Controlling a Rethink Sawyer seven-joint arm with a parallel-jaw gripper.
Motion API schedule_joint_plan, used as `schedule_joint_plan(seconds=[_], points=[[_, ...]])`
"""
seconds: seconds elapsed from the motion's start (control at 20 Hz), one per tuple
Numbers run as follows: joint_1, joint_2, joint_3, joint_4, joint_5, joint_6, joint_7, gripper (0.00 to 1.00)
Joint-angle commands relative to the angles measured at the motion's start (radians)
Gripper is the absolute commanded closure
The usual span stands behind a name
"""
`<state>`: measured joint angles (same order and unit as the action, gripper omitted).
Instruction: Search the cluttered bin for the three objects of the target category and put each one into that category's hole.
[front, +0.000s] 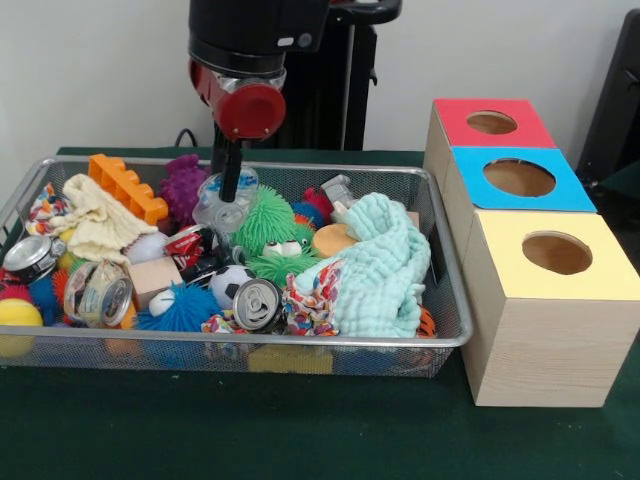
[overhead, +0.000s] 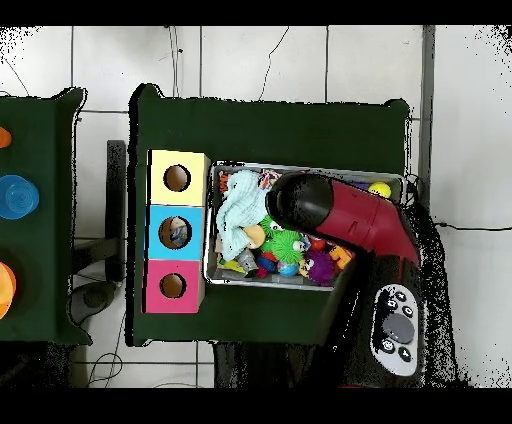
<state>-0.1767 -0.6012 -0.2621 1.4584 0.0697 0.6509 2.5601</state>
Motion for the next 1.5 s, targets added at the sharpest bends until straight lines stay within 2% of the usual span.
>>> schedule_joint_plan(seconds=[0.05, 0.35, 0.6, 0.8, 1.25, 1.5], points=[[0.044, 0.022, -0.015, 0.064, 0.057, 0.135, 0.226, 1.00], [0.095, 0.049, -0.059, 0.011, 0.087, 0.208, 0.259, 1.00], [0.107, 0.059, -0.077, -0.070, 0.110, 0.347, 0.267, 1.00], [0.136, 0.060, -0.101, -0.116, 0.124, 0.412, 0.299, 1.00], [0.160, 0.072, -0.131, -0.120, 0.157, 0.401, 0.302, 1.00], [0.200, 0.102, -0.154, -0.152, 0.179, 0.412, 0.351, 1.00]])
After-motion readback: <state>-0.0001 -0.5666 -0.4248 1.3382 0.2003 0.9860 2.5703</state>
